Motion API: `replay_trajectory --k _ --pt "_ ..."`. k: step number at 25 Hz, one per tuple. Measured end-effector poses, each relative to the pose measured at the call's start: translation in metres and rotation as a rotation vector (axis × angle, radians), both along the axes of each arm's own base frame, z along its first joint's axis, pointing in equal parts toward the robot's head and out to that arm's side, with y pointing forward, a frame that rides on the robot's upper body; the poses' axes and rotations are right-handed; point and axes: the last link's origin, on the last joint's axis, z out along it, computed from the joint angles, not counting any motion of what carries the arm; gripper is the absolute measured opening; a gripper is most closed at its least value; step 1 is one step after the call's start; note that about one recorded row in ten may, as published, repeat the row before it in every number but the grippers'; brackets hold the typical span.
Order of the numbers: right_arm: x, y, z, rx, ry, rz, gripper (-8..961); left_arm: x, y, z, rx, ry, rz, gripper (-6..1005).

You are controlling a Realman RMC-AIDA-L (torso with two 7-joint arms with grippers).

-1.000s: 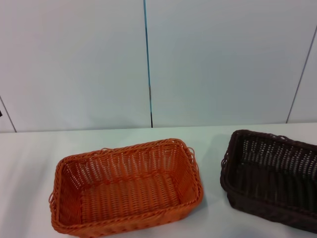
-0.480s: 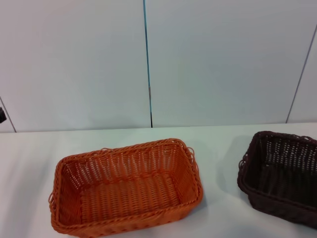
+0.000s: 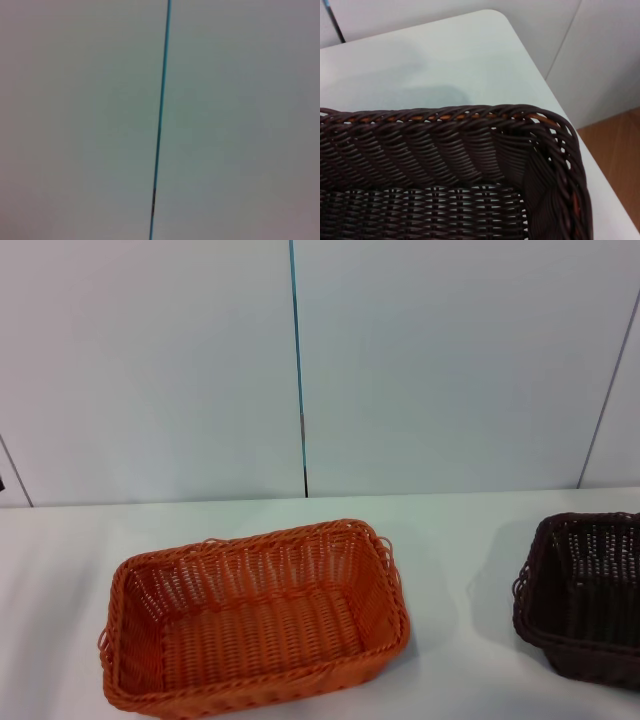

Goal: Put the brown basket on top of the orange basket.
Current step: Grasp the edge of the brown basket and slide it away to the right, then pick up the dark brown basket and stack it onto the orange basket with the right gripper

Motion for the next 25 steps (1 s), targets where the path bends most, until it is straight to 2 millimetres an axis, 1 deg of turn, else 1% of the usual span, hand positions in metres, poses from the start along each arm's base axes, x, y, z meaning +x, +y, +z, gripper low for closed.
replay_trajectory --k 4,7,13,14,15,16,22,25 --pt "-0.014 0.004 0.015 0.016 -0.009 0.016 139 -0.006 -0.002 -0.002 0.000 -0.005 0.020 916" --pt "-0.029 0.005 0.027 0.021 -0.010 0.024 135 -0.013 -0.005 -0.002 0.005 -0.011 0.038 916" --pt "-0.069 0.004 0.044 0.005 -0.009 0.028 134 -0.023 -0.011 -0.003 0.015 -0.017 0.071 916" --pt "-0.077 0.004 0.047 0.001 -0.013 0.034 135 -0.025 -0.012 -0.004 0.015 -0.018 0.076 916" --pt "-0.091 0.003 0.052 -0.002 -0.022 0.051 135 -0.027 -0.013 -0.005 0.015 -0.018 0.083 916" --pt "-0.091 0.003 0.052 -0.002 -0.022 0.051 135 -0.029 -0.014 -0.006 0.015 -0.019 0.089 916" --pt "-0.126 -0.003 0.068 -0.014 -0.038 0.068 135 -0.035 -0.017 -0.008 0.025 -0.018 0.110 916" --pt "-0.141 -0.004 0.072 -0.018 -0.046 0.086 135 -0.037 -0.017 -0.008 0.027 -0.017 0.113 916"
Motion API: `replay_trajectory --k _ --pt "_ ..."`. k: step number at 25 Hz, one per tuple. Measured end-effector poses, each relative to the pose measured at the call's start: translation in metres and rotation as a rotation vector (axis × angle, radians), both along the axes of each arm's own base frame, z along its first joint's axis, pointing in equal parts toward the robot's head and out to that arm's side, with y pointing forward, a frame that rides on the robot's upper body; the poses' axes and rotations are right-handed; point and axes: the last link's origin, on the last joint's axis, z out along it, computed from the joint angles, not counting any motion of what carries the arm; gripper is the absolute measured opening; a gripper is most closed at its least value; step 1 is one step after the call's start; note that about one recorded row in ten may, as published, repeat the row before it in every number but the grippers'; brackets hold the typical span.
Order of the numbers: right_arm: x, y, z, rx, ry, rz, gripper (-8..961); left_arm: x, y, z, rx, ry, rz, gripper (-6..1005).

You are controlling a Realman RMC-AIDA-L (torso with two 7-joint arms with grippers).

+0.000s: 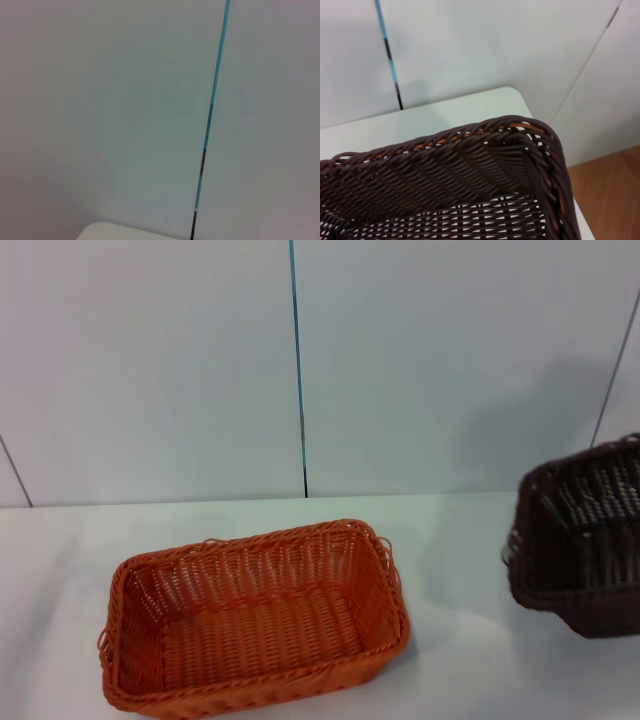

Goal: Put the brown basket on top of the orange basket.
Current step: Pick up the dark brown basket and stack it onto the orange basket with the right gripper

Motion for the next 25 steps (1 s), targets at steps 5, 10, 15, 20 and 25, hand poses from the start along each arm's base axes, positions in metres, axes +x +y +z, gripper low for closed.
replay_trajectory --k 5,10,15,20,25 --pt "-0.026 0.007 -0.008 -0.032 -0.005 0.056 134 -0.003 0.000 -0.004 -0.004 -0.001 0.011 916" --pt "-0.052 0.014 -0.012 -0.045 -0.002 0.118 134 -0.007 -0.002 -0.005 -0.003 -0.004 0.024 916" --pt "-0.078 0.022 -0.028 -0.097 -0.019 0.182 135 -0.008 -0.003 -0.006 -0.003 -0.008 0.027 916" --pt "-0.098 0.030 -0.047 -0.138 -0.024 0.237 135 -0.008 -0.003 -0.007 -0.005 -0.010 0.028 916" --pt "-0.126 0.036 -0.064 -0.167 -0.023 0.322 135 -0.008 -0.003 -0.007 -0.006 -0.008 0.028 916"
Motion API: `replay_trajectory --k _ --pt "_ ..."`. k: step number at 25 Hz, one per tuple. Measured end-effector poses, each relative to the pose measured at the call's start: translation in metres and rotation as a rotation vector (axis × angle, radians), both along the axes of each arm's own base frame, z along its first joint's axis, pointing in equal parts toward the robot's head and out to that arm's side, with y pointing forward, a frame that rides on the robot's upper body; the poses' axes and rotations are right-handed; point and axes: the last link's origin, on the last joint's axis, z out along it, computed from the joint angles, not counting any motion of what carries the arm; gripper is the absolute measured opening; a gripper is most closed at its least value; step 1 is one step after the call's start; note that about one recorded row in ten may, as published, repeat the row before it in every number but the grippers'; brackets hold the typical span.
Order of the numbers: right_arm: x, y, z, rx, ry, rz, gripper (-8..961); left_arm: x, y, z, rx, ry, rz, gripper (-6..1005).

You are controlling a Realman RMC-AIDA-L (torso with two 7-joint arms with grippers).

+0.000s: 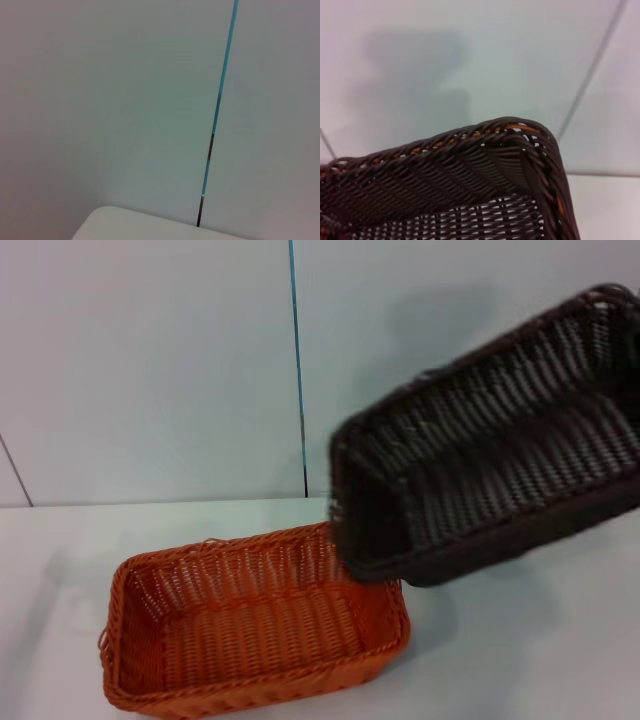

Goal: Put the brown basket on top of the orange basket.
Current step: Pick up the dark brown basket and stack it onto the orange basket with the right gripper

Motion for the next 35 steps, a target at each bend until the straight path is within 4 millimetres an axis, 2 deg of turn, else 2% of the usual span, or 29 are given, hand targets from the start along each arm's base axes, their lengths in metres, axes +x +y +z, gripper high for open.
replay_trajectory --k 13,20,28,31,35 --pt "-0.034 0.010 -0.061 -0.070 0.031 0.104 134 -0.005 -0.002 -0.001 -0.009 0.008 0.012 917" --pt "-0.043 0.012 -0.096 -0.094 0.048 0.121 134 -0.008 0.000 0.004 -0.032 0.055 0.008 917" --pt "-0.051 0.010 -0.145 -0.119 0.097 0.149 135 -0.019 0.004 0.014 -0.071 0.071 0.019 917" --pt "-0.050 0.004 -0.154 -0.112 0.119 0.135 135 -0.021 0.007 0.021 -0.079 0.087 0.016 917" --pt "-0.046 -0.007 -0.154 -0.069 0.145 0.125 135 -0.022 0.012 0.028 -0.096 0.101 0.006 917"
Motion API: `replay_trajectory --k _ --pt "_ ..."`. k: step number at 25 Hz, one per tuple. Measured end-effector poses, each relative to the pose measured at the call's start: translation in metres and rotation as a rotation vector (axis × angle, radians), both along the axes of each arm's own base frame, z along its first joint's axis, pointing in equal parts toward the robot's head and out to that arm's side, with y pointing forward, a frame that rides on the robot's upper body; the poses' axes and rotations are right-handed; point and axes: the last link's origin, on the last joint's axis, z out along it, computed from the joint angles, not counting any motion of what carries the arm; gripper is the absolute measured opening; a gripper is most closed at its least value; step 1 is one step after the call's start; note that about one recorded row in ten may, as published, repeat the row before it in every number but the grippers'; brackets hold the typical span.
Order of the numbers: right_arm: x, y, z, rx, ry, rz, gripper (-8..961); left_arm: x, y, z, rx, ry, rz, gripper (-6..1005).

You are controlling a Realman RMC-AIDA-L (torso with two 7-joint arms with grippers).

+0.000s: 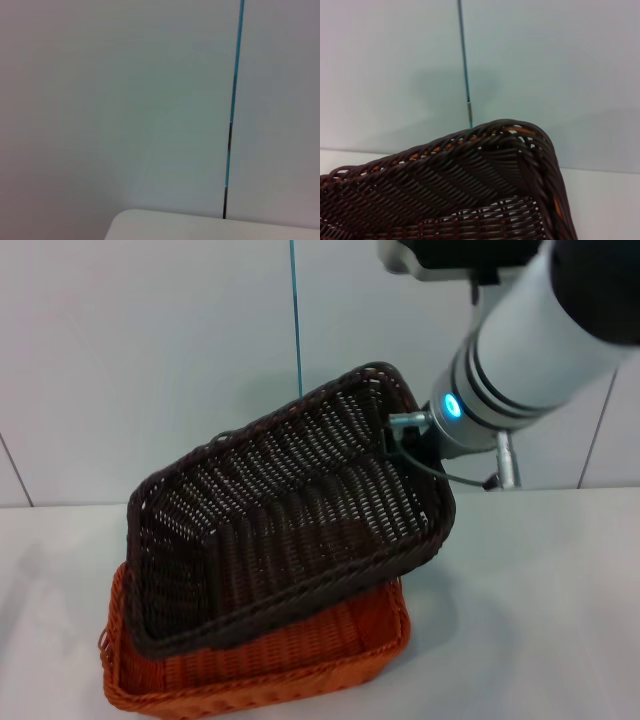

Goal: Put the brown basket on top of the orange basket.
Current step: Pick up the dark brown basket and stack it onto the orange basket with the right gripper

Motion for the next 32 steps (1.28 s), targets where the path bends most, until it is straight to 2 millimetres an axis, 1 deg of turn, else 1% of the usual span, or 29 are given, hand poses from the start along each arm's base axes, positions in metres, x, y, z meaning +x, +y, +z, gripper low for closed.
replay_trajectory --k 4,7,14,22,32 --pt "0.008 -0.009 0.000 0.033 0.028 -0.013 135 0.001 0.005 0.002 -0.027 0.021 -0.011 917" --pt "0.012 -0.012 -0.007 0.040 0.048 -0.002 135 0.001 0.008 0.003 -0.035 0.026 -0.015 917" --pt "0.016 -0.011 -0.015 0.038 0.081 0.011 135 0.001 0.009 0.009 -0.034 0.036 -0.016 917" --pt "0.029 -0.011 -0.027 0.040 0.105 -0.002 135 0.000 0.010 0.016 -0.041 0.059 -0.018 917" --pt "0.032 -0.009 -0.052 0.011 0.139 0.027 135 -0.005 0.010 0.019 -0.058 0.076 -0.010 917"
